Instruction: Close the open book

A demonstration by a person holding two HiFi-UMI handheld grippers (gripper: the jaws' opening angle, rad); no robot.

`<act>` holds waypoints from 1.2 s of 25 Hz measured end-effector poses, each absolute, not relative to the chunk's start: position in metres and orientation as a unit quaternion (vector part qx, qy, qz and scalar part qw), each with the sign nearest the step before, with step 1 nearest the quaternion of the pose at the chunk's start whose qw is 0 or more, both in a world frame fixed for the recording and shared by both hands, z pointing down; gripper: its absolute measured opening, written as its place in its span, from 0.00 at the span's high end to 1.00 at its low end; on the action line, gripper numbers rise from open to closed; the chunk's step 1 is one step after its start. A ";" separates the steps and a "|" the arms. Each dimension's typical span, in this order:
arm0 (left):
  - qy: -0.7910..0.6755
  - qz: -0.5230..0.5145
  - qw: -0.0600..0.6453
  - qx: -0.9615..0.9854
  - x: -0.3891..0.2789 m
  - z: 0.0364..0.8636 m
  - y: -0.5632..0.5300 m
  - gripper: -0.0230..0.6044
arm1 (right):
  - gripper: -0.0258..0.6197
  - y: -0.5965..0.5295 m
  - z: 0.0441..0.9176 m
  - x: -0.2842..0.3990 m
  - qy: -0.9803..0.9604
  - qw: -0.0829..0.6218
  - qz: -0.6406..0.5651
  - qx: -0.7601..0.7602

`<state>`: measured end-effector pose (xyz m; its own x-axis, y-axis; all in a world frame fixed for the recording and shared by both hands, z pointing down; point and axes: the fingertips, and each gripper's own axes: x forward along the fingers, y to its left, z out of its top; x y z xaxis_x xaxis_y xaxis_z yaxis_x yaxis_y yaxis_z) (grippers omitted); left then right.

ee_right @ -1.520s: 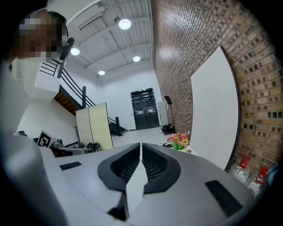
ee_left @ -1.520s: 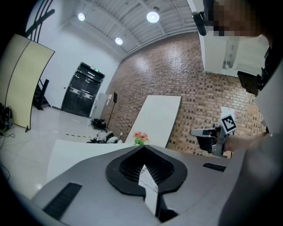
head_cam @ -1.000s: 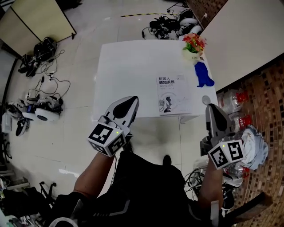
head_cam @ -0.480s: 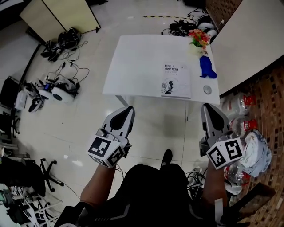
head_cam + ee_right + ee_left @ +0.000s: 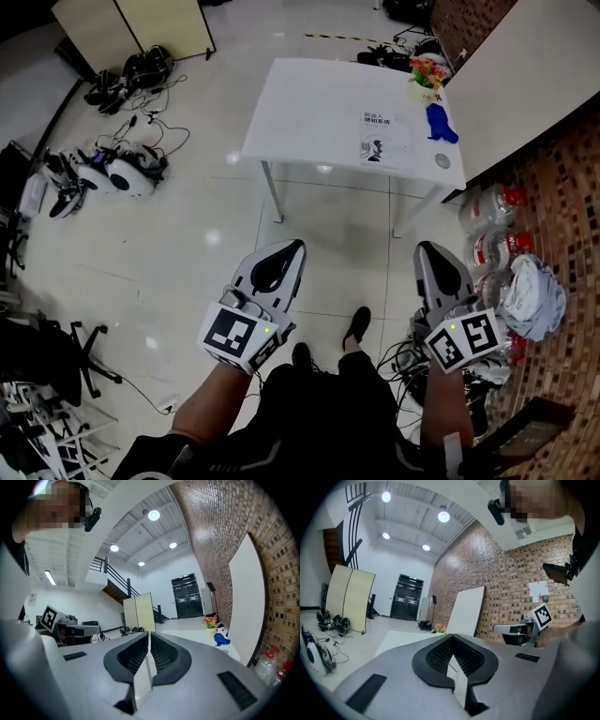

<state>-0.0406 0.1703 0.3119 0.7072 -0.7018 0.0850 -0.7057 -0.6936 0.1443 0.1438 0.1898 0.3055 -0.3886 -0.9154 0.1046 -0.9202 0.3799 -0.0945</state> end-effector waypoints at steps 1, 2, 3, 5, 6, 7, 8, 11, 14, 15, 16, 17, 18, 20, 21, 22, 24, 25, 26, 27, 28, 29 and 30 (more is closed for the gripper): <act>-0.381 0.013 0.090 0.920 -0.046 0.315 0.184 0.97 | 0.94 0.206 0.303 0.138 -0.830 0.017 0.069 0.553; -0.381 0.015 0.095 0.920 -0.049 0.317 0.197 0.97 | 0.94 0.221 0.299 0.135 -0.831 0.017 0.068 0.552; -0.380 0.017 0.096 0.920 -0.050 0.318 0.209 0.97 | 0.94 0.235 0.295 0.134 -0.831 0.018 0.065 0.552; -0.376 0.021 0.085 0.923 -0.047 0.317 0.233 0.97 | 0.94 0.260 0.290 0.139 -0.829 0.018 0.061 0.556; -0.372 0.023 0.074 0.925 -0.044 0.316 0.245 0.97 | 0.94 0.272 0.290 0.144 -0.827 0.017 0.062 0.558; -0.370 0.025 0.064 0.926 -0.040 0.315 0.257 0.97 | 0.94 0.284 0.291 0.148 -0.827 0.015 0.065 0.558; -0.370 0.027 0.058 0.927 -0.035 0.313 0.270 0.97 | 0.94 0.298 0.292 0.153 -0.828 0.011 0.066 0.557; -0.373 0.035 0.057 0.925 -0.017 0.309 0.312 0.97 | 0.94 0.338 0.293 0.170 -0.833 -0.003 0.065 0.550; -0.389 0.034 0.060 0.919 0.001 0.300 0.355 0.97 | 0.94 0.375 0.289 0.187 -0.841 -0.007 0.058 0.538; -0.396 0.032 0.061 0.916 0.008 0.297 0.368 0.97 | 0.94 0.387 0.288 0.192 -0.845 -0.006 0.053 0.532; -0.401 0.032 0.059 0.913 0.017 0.295 0.381 0.97 | 0.94 0.399 0.287 0.199 -0.848 -0.005 0.048 0.528; -0.403 0.034 0.058 0.913 0.026 0.294 0.394 0.97 | 0.94 0.412 0.287 0.206 -0.850 -0.003 0.044 0.525; -0.403 0.038 0.057 0.913 0.036 0.294 0.408 0.97 | 0.94 0.424 0.288 0.212 -0.851 0.000 0.042 0.523; -0.391 0.043 0.060 0.917 0.051 0.293 0.438 0.97 | 0.94 0.448 0.287 0.218 -0.853 0.003 0.041 0.521; -0.383 0.044 0.061 0.921 0.055 0.293 0.452 0.97 | 0.94 0.458 0.285 0.218 -0.853 0.001 0.039 0.520; -0.378 0.046 0.062 0.922 0.055 0.294 0.464 0.97 | 0.94 0.468 0.282 0.216 -0.852 -0.002 0.036 0.522; -0.382 0.052 0.062 0.921 0.047 0.297 0.481 0.97 | 0.94 0.485 0.277 0.210 -0.849 -0.011 0.032 0.527; -0.385 0.058 0.056 0.920 0.041 0.299 0.489 0.97 | 0.94 0.493 0.276 0.204 -0.848 -0.012 0.031 0.529; -0.383 0.064 0.043 0.920 0.036 0.300 0.499 0.97 | 0.94 0.502 0.277 0.196 -0.847 -0.009 0.029 0.531; -0.376 0.068 0.029 0.924 0.030 0.300 0.510 0.97 | 0.94 0.512 0.277 0.187 -0.846 -0.003 0.026 0.533; -0.365 0.068 0.018 0.928 0.025 0.299 0.522 0.97 | 0.94 0.521 0.277 0.177 -0.845 0.000 0.024 0.535; -0.353 0.064 0.014 0.933 0.018 0.298 0.534 0.97 | 0.94 0.531 0.276 0.166 -0.842 -0.001 0.024 0.538; -0.344 0.058 0.018 0.937 0.009 0.299 0.544 0.97 | 0.94 0.541 0.275 0.157 -0.839 -0.003 0.025 0.544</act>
